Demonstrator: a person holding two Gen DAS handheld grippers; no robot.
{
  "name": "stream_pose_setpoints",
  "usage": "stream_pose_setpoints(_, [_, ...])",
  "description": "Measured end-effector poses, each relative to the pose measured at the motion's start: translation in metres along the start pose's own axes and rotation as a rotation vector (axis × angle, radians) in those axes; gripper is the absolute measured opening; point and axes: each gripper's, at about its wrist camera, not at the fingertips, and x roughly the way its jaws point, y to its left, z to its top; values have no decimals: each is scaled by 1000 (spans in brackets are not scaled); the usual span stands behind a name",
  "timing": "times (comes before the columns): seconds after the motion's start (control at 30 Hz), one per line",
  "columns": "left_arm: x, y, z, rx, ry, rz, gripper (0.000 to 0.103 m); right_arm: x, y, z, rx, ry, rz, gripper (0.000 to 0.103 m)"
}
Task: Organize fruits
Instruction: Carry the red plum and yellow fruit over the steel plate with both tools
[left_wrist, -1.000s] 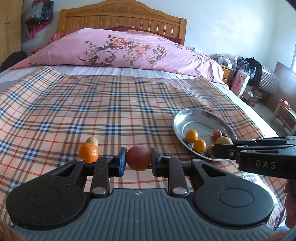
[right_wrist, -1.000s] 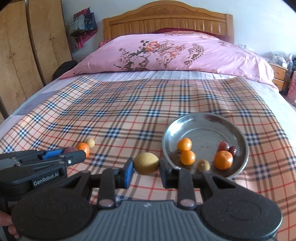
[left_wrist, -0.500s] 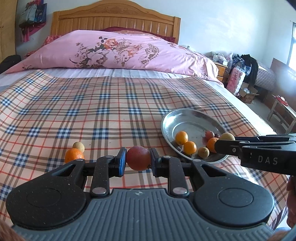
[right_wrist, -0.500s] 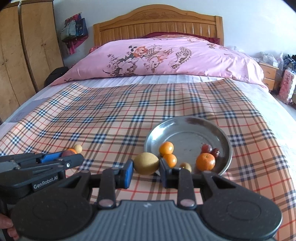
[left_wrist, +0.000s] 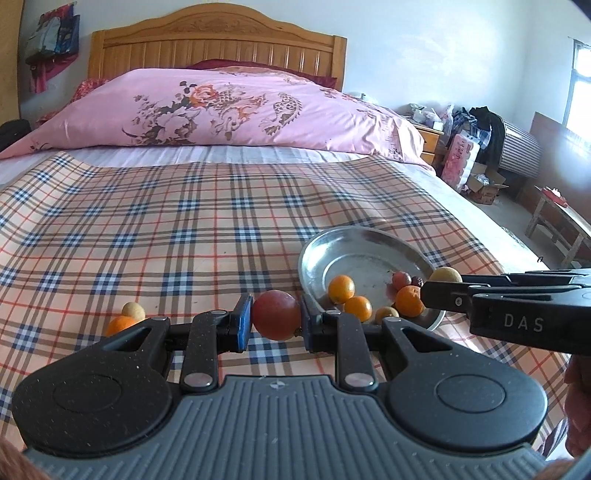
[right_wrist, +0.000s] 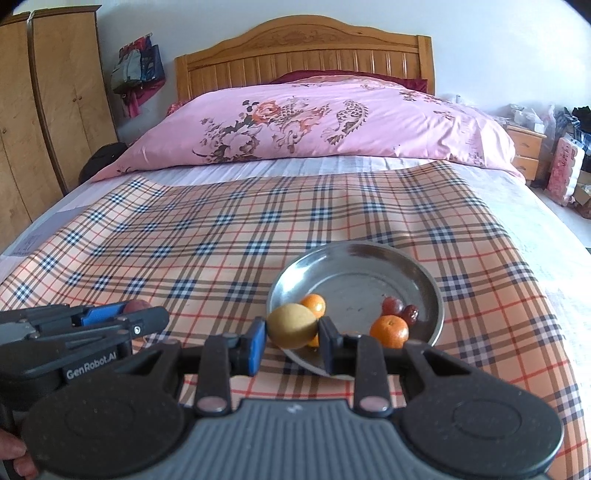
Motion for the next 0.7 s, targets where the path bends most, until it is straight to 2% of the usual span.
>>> stream_pose_setpoints(0.7, [22,-18,8,31,3,-32,27,4,-22,13,15,-3,-29,28])
